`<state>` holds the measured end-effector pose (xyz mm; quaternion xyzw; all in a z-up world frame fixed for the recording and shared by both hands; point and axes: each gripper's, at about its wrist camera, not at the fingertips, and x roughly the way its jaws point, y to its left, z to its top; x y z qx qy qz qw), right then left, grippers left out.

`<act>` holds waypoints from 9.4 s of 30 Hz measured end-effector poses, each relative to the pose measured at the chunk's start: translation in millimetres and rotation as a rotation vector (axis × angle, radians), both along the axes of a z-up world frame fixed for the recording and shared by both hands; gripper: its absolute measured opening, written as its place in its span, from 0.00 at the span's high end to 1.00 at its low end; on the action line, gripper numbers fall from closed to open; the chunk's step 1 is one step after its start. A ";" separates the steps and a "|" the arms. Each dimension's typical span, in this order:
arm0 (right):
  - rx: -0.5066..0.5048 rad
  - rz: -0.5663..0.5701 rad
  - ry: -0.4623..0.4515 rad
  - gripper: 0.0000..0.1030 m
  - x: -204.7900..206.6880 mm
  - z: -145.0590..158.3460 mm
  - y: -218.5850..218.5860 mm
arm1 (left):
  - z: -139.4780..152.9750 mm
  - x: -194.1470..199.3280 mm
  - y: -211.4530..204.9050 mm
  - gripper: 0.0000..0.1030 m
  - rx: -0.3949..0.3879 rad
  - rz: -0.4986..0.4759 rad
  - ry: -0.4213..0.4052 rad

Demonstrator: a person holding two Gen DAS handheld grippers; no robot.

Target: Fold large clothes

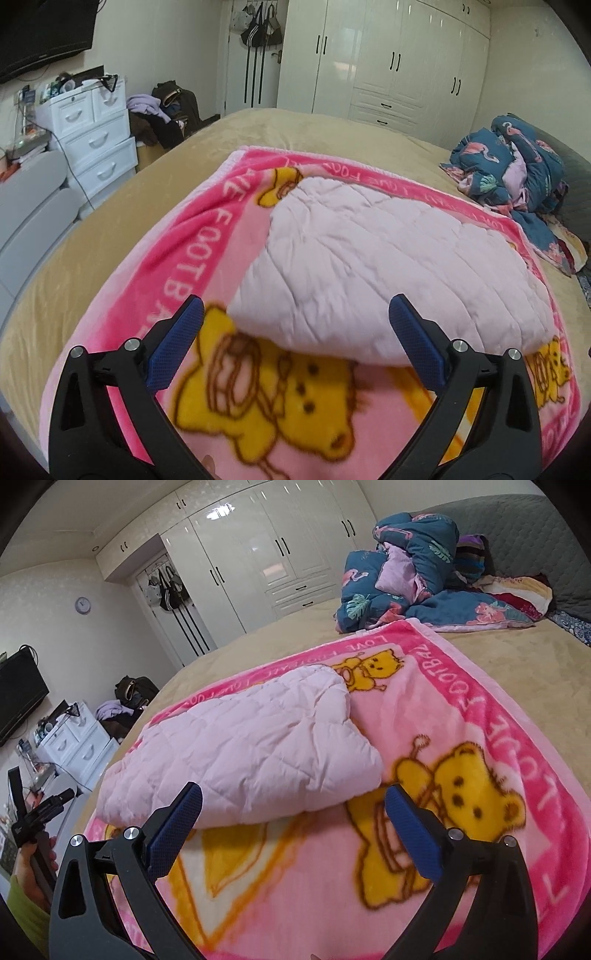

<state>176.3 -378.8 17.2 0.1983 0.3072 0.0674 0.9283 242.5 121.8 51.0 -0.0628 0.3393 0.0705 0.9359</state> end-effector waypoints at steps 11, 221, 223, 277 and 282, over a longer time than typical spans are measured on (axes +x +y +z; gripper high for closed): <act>0.009 0.007 0.015 0.04 -24.5 -8.6 12.7 | -13.1 -40.1 -7.1 0.09 0.014 0.009 0.015; -0.267 0.212 -0.037 0.04 -231.2 12.1 138.8 | -9.4 -262.8 -107.3 0.09 0.002 -0.205 -0.083; -0.266 0.211 -0.037 0.04 -232.0 12.0 139.1 | -9.3 -262.4 -106.8 0.09 0.007 -0.199 -0.082; -0.271 0.214 -0.030 0.04 -233.0 11.7 134.2 | -8.6 -262.2 -104.0 0.09 0.020 -0.183 -0.079; -0.272 0.213 -0.031 0.04 -232.8 11.8 134.1 | -8.9 -262.1 -105.5 0.09 0.020 -0.185 -0.076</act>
